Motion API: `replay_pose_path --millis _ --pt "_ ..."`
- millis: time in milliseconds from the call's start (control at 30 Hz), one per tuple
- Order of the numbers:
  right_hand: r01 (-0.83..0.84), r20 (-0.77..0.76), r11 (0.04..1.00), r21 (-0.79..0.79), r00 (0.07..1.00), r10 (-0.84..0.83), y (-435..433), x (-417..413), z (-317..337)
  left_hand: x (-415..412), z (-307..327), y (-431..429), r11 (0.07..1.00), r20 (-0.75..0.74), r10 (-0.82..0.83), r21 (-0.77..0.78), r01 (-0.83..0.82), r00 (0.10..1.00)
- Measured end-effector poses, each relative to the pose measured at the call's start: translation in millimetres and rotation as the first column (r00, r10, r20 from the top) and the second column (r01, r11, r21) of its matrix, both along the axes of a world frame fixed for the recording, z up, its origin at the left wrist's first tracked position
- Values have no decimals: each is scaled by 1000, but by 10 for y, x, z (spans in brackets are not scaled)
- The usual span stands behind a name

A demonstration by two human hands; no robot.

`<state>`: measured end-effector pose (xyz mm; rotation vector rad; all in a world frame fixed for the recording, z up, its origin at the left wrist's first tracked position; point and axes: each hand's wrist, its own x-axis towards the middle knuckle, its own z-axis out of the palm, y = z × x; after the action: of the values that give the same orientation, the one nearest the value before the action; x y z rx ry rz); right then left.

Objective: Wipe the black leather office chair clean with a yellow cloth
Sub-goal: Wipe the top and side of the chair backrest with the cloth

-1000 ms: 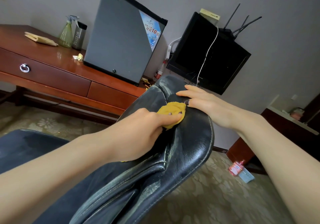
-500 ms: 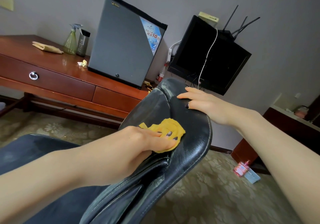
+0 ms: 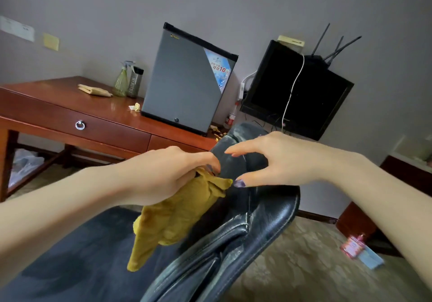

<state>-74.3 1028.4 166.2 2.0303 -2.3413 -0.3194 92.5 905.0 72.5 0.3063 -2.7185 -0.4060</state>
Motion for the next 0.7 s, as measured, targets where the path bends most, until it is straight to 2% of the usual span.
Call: replay_pose_path --millis 100,233,300,367,433,500,567,633,700 --pt "-100 -24 994 -46 995 99 -95 215 -97 -20 96 0 998 -65 52 -36 -55 997" --pt "-130 42 968 -215 989 142 -207 233 -160 -101 212 -19 995 -213 84 -36 -93 974" --pt "-159 -66 938 -309 987 145 -201 203 -97 -156 230 -12 998 -296 47 -22 -56 954" --pt "-218 -270 905 -367 955 121 -183 116 -11 -223 244 28 1000 -367 -23 -28 13 930" --pt "-398 -530 843 -363 832 164 -140 21 72 -287 267 110 998 -390 -59 -5 62 919" --pt "-516 -687 799 -309 702 187 -49 -65 143 -343 251 204 995 -368 -82 27 99 926" --pt "-527 -784 822 -215 595 177 98 -171 187 -386 196 269 991 -313 -111 37 129 943" --pt "-457 -787 875 -159 594 167 281 -241 205 -381 141 317 989 -187 -120 59 133 975" --pt "-349 -722 929 -124 674 157 454 -296 193 -354 94 387 989 -33 -132 59 134 991"
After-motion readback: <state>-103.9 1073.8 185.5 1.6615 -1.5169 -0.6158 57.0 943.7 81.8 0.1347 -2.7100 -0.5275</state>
